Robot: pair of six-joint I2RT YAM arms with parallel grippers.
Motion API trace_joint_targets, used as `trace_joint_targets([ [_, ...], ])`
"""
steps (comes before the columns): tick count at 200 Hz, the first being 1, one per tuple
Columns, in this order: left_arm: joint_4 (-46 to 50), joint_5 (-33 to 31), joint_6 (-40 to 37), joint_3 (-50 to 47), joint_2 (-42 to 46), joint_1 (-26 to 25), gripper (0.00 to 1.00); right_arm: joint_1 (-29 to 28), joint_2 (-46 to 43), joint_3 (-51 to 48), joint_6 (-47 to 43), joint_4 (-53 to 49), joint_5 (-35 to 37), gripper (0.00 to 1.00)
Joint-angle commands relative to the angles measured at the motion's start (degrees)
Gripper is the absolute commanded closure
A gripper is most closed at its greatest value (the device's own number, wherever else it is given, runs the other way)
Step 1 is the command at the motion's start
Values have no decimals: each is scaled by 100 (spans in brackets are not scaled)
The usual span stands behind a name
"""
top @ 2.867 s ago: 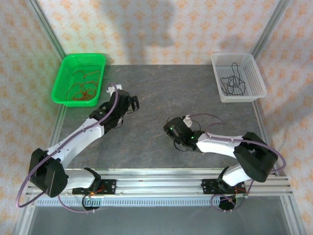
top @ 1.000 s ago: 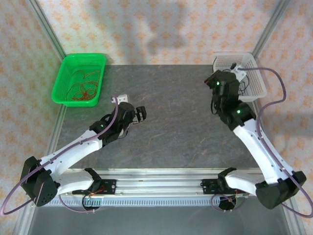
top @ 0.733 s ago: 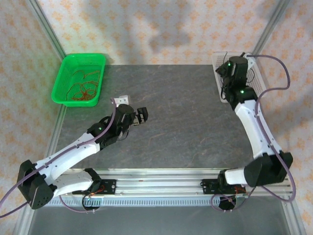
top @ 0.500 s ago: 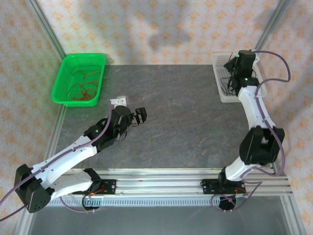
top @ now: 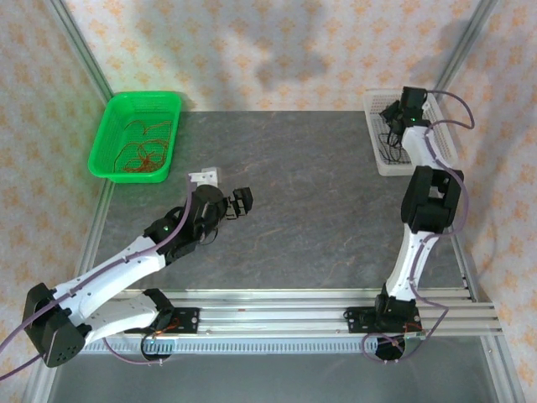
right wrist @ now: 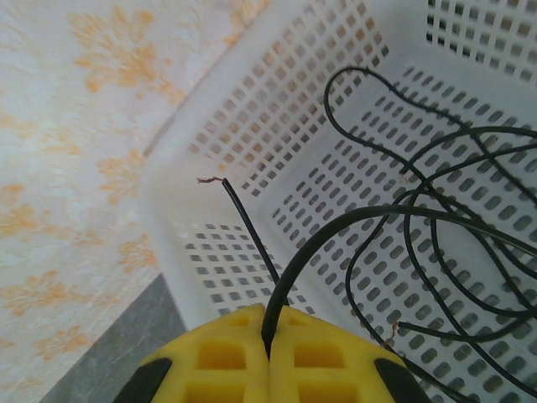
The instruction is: Untangle the cables
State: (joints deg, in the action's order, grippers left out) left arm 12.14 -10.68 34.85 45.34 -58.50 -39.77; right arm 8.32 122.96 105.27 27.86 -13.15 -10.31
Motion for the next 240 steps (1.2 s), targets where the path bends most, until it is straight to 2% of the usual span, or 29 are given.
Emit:
trace_joint_targets([
  [1,-173,-55,-93,-100,183,-40,6,12,362,287,92,-272,-65,100],
  [43,-145,-194,-255,-190,369,-40,5,15,693,331,197,-236,-94,100],
  [97,-139,-304,-329,-219,452,-40,5,16,695,323,145,-370,-147,88],
  [108,-137,-349,-355,-235,492,-40,5,21,638,318,102,-440,-115,81],
  [135,-99,-498,-448,-262,583,-40,5,21,453,284,-15,-645,-6,52],
  [175,-142,-659,-621,-345,729,-40,5,20,2,-8,-177,-830,59,17],
  [181,-178,-664,-652,-381,755,-40,5,19,-80,-95,-194,-830,75,14],
  [186,-217,-670,-678,-406,780,-40,5,16,-185,-177,-215,-824,89,5],
  [194,-270,-715,-706,-466,811,-44,5,15,-349,-331,-257,-790,113,0],
  [240,-553,-1017,-936,-857,1067,-40,5,12,-1701,-1624,-519,-425,343,0],
])
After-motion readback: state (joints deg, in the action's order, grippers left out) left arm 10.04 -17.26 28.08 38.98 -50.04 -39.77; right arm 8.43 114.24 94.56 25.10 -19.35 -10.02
